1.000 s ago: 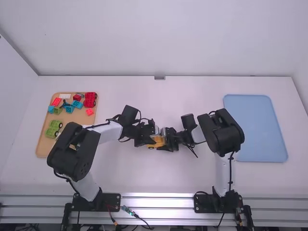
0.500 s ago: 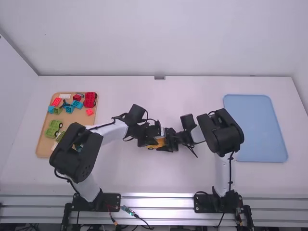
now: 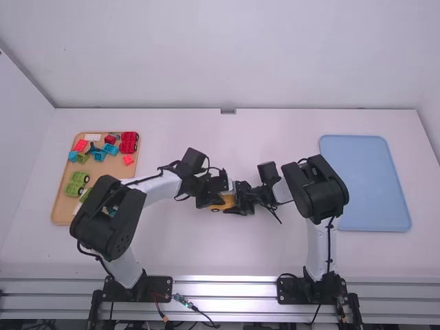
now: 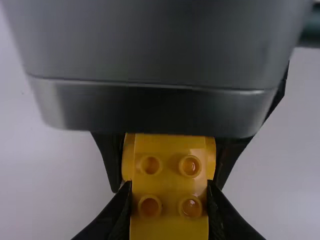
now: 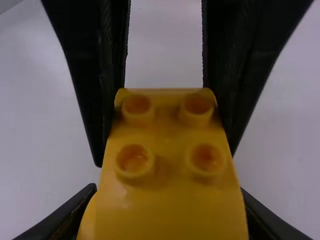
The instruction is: Assemble lego blocks to make yellow taxi
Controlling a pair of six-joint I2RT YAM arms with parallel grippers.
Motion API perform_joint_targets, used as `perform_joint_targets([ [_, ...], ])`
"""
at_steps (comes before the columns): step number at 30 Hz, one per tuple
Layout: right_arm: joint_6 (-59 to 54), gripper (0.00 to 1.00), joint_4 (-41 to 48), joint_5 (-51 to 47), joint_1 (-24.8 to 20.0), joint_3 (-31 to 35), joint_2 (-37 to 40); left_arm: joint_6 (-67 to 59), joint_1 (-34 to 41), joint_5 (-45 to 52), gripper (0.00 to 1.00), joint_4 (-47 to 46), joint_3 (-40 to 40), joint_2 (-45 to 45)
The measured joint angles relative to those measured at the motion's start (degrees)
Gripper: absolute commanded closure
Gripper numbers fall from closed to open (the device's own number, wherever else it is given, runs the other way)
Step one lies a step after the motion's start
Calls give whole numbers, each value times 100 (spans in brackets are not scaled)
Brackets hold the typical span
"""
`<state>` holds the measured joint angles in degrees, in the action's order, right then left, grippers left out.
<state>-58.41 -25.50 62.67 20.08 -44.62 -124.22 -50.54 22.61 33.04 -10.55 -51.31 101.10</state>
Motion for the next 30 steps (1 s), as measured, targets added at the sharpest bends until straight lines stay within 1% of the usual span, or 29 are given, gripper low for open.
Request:
perform_joint_targets([
  [6, 0, 60, 13, 17, 2, 0, 0, 0, -22, -114, 98, -35, 74, -168],
  [9, 0, 60, 0, 17, 0, 2, 0, -52, -140, 109, 98, 153, 160, -170],
  [13, 0, 60, 4, 17, 0, 2, 0, -175, -581, 588, 98, 463, 455, -173],
  [17, 11, 60, 2, 17, 0, 0, 0, -352, -796, 922, 98, 444, 629, -173],
  [23, 87, 60, -2, 17, 0, 2, 0, -570, -553, 1239, 98, 636, 658, -173],
  [26, 103, 60, 0, 17, 0, 2, 0, -560, -420, 1152, 98, 710, 658, -173],
  [30, 105, 63, 0, 17, 0, 0, 0, -540, -264, 874, 98, 848, 669, -173],
])
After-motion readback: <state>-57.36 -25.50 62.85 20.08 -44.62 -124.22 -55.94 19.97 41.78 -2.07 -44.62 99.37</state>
